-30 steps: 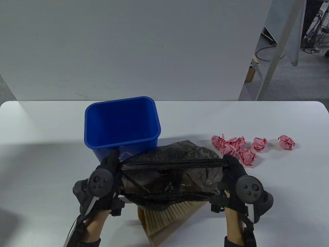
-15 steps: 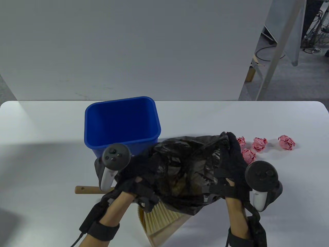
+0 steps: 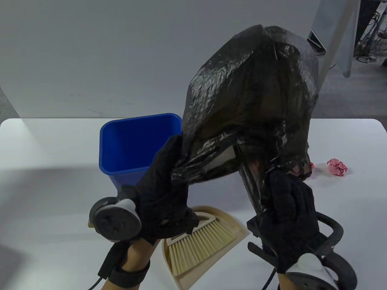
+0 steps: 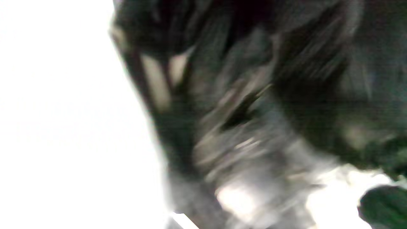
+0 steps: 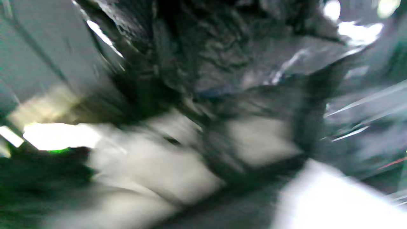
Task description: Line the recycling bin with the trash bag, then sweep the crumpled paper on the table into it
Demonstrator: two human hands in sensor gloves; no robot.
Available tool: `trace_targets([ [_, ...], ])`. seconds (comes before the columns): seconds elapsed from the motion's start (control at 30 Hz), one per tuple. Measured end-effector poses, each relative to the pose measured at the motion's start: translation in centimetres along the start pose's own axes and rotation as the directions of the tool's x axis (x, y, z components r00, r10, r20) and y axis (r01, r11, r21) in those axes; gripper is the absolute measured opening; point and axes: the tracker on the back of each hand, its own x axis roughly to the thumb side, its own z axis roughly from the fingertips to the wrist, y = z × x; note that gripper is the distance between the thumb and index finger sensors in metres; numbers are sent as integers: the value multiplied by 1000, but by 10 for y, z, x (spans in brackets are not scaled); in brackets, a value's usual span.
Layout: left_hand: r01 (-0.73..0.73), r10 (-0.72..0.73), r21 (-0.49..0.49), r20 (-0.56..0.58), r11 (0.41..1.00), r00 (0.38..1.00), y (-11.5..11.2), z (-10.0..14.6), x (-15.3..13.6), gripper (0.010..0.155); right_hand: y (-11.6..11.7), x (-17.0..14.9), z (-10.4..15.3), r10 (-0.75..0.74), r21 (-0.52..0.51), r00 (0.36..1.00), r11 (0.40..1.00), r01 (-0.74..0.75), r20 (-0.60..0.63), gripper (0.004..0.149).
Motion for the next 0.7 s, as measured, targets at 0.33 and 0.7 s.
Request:
trace_targets([
  [0.33, -132, -83, -414, -462, 901, 883, -76, 79, -95, 46, 107, -117, 117, -131, 275, 625, 815, 509, -769, 42],
  [0.7, -447, -24, -358, -801, 819, 598, -67, 97, -135, 54, 106, -122, 132, -223, 131, 360, 660, 740, -906, 46],
])
